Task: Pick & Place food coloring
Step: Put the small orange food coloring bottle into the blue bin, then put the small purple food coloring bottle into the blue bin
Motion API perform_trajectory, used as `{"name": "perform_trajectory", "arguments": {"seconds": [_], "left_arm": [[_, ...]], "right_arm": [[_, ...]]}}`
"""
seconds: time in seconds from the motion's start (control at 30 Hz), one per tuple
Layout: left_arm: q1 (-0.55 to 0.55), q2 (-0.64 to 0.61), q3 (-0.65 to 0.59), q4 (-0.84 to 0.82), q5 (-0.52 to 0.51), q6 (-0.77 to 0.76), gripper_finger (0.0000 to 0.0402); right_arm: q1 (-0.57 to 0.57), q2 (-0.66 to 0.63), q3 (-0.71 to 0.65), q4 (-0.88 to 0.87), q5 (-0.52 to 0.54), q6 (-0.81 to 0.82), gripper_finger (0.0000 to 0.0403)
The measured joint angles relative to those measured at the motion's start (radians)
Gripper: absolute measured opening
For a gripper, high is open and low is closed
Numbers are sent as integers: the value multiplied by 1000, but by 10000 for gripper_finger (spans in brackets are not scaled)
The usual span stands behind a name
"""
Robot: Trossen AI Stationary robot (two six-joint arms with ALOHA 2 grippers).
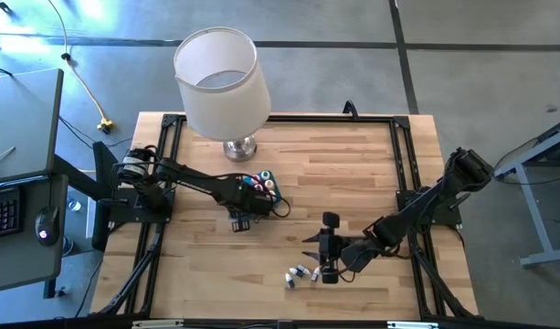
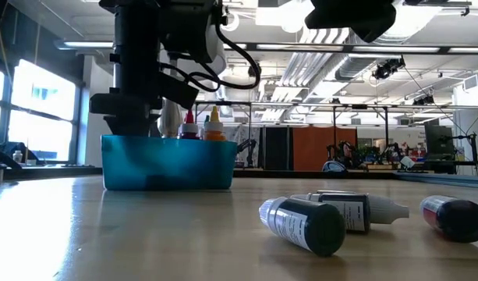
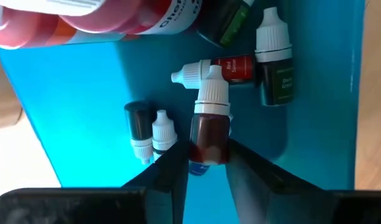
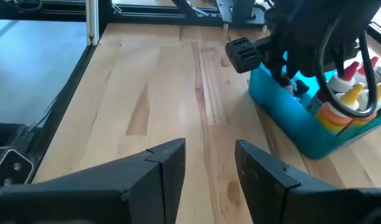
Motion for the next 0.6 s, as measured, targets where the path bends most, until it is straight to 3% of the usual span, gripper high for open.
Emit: {"name": "perform_trajectory", "arguments": {"seconds": [0.2, 0.33, 0.5, 0.6], "left_arm": [[0, 0, 0, 5, -21, 31, 156], [0, 0, 11, -30, -42, -11, 188], [-6, 0, 145, -289, -22, -73, 185], [-15, 0, 270, -469, -14, -105, 172]], "right_arm": [[0, 23, 0, -3, -21, 2, 134], [0, 34, 0, -15, -106, 36, 134], [15, 65, 0, -89, -317, 103, 134], [45, 105, 0, -91, -326, 11, 134]]}}
